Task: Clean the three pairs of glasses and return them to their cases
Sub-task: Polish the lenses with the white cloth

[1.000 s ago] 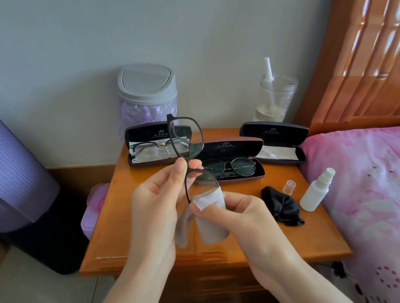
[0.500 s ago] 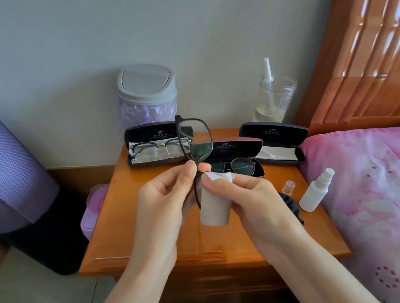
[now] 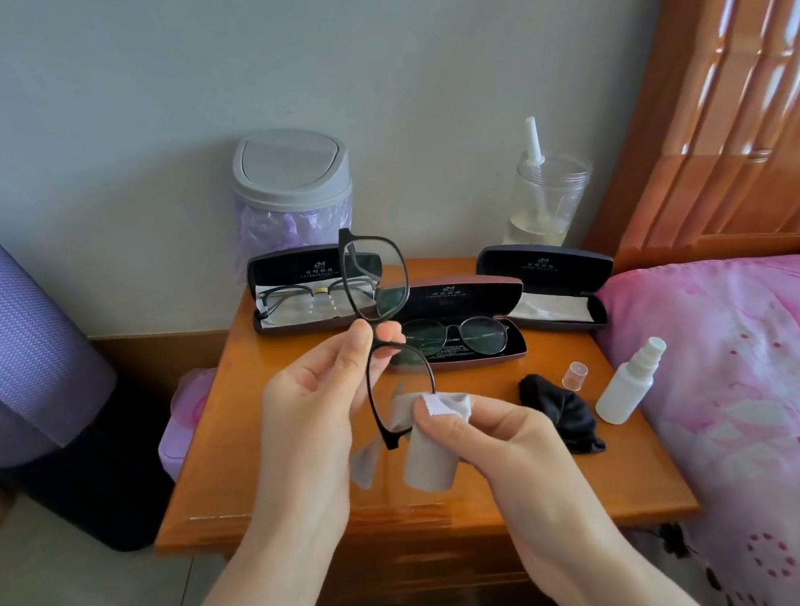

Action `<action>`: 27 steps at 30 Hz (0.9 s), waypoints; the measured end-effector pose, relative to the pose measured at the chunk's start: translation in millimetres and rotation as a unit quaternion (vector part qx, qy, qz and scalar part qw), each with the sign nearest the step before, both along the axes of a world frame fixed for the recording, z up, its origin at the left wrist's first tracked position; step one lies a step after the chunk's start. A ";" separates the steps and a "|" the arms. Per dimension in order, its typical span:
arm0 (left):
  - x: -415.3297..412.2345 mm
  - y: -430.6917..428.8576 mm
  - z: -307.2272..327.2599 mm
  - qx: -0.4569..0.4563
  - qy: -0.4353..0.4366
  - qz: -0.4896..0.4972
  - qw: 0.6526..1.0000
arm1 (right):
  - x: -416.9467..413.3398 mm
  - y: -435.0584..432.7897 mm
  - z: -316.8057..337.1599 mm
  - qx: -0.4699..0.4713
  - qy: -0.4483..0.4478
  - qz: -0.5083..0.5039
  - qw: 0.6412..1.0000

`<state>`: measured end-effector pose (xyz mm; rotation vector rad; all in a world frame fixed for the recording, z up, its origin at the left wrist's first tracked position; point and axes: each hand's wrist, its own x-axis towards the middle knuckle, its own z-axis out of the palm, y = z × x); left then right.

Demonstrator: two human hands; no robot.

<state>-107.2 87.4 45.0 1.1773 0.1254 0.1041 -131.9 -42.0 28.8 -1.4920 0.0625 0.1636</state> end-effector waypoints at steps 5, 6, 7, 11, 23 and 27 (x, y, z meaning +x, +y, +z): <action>3.7 2.9 -1.3 -0.009 0.003 0.004 1.000 | -2.9 1.9 -6.0 0.004 0.018 0.023 1.000; 4.5 3.8 -1.5 -0.013 0.004 0.003 1.000 | -2.5 0.5 -6.9 0.002 0.019 0.021 1.000; 5.2 5.0 -1.7 -0.013 0.005 0.000 1.000 | -1.6 -1.8 -7.6 0.001 0.019 0.018 1.000; 6.6 9.9 -1.4 0.016 0.001 -0.030 0.999 | 5.1 -18.2 -3.6 0.005 0.004 0.004 1.000; 3.8 15.4 2.1 0.139 -0.049 -0.104 0.984 | 41.1 -31.3 29.1 0.066 -0.065 -0.036 0.995; 5.1 15.5 -0.6 0.183 -0.056 -0.116 0.975 | 45.2 -23.1 38.8 0.041 -0.091 0.014 0.995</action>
